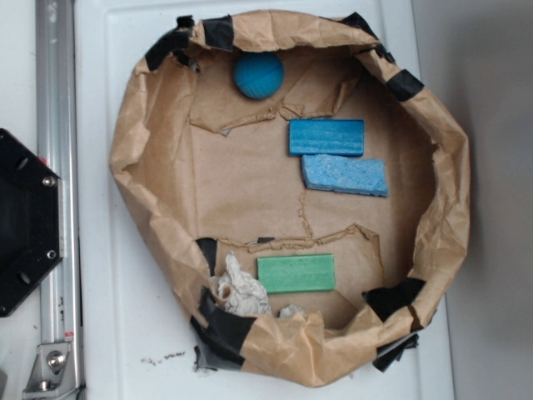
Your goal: Grab the blue sponge.
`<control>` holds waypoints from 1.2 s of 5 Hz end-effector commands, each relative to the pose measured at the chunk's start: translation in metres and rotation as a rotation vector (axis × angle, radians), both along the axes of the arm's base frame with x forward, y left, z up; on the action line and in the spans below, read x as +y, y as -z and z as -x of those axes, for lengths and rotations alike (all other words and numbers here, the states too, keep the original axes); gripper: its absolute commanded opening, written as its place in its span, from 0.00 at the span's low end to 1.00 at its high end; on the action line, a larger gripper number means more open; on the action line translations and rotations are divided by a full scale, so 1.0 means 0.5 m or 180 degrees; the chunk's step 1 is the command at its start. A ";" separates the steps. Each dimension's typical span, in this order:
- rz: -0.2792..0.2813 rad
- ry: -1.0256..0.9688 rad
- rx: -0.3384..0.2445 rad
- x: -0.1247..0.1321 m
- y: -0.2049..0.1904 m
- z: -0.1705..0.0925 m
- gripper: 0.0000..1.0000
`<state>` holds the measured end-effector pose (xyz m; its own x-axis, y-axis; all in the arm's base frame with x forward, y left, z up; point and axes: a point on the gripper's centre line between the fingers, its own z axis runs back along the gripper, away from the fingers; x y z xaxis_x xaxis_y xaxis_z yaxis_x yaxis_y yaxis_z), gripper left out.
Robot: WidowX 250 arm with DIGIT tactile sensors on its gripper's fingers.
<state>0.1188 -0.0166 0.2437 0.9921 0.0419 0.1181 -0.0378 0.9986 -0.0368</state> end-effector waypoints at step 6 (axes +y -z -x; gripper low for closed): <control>-0.0219 0.0273 -0.0861 0.098 0.232 -0.444 1.00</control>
